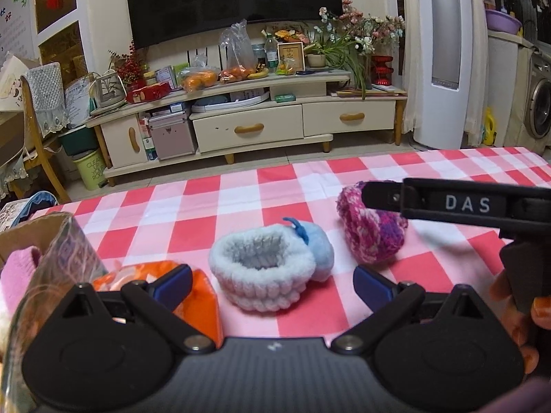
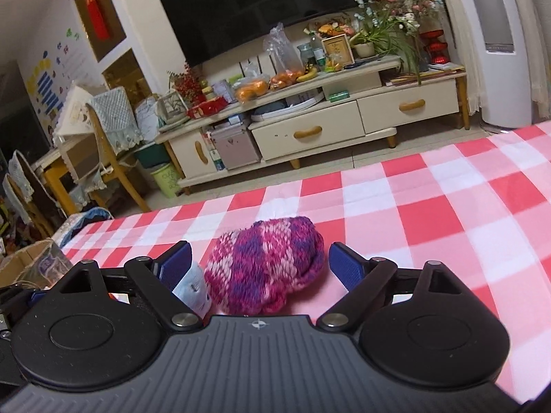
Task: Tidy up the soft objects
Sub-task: 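Grasp the light-blue knit slipper with left tool while right tool grasps the purple knit hat, then lift and carry the knit slipper and hat over the cardboard box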
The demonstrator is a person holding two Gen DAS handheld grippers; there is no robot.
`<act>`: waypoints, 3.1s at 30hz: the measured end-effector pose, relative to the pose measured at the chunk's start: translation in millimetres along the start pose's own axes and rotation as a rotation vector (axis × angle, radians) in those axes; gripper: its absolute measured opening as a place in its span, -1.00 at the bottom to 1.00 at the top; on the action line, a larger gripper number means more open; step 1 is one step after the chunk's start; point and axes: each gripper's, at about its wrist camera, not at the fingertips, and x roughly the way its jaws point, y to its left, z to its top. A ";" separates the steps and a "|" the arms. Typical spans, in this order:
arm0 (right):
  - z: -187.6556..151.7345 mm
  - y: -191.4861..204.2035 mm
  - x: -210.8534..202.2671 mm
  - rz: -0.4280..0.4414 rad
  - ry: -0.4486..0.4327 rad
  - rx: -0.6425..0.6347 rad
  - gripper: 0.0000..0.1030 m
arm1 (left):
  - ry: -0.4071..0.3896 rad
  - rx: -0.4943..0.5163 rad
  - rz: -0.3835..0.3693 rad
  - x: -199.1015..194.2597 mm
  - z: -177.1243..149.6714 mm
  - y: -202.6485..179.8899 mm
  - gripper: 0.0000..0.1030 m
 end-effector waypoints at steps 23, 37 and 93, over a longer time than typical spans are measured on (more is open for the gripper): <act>-3.9 -13.6 21.5 0.043 0.072 0.020 0.81 | 0.065 0.033 0.066 49.8 11.7 -10.3 0.70; -9.0 -13.6 8.2 0.022 0.064 -0.029 0.56 | 0.058 0.014 -0.003 42.7 5.4 -14.5 -0.17; -62.3 -9.6 -89.6 -0.166 0.130 -0.089 0.46 | 0.105 -0.054 -0.316 -128.4 -105.3 -10.4 -0.31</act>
